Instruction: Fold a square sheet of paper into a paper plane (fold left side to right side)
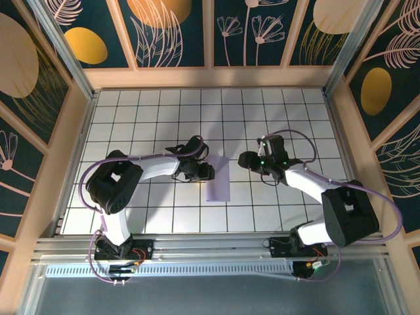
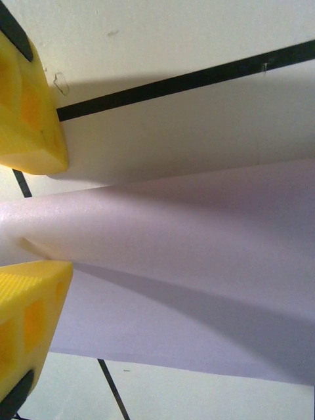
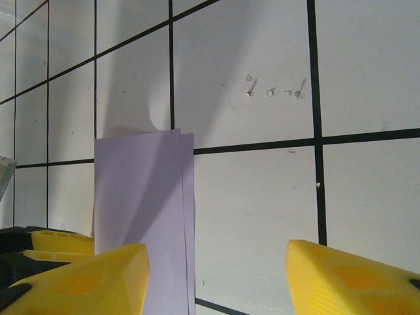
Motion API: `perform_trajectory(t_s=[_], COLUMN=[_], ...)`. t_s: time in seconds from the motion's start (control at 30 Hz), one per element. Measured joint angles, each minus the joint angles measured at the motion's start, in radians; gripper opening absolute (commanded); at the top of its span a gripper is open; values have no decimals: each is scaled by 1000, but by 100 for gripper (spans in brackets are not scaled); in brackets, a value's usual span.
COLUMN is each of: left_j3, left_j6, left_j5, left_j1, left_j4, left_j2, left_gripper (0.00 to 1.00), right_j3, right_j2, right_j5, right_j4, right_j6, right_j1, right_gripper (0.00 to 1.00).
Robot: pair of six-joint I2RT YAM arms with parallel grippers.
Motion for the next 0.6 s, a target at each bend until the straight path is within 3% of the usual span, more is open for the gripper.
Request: perform_trajectory(t_s=[0.6], left_j3=[45], left_j6=[26], left_j5=[-9], left_j1=[-8], left_j4=[-58], left_j2=[22], left_gripper=[46], right_j3=[-18], right_j2=[-23], right_j5=[-2], right_j4=[3], right_j6=[0], right_j1=[-8], right_gripper=[61])
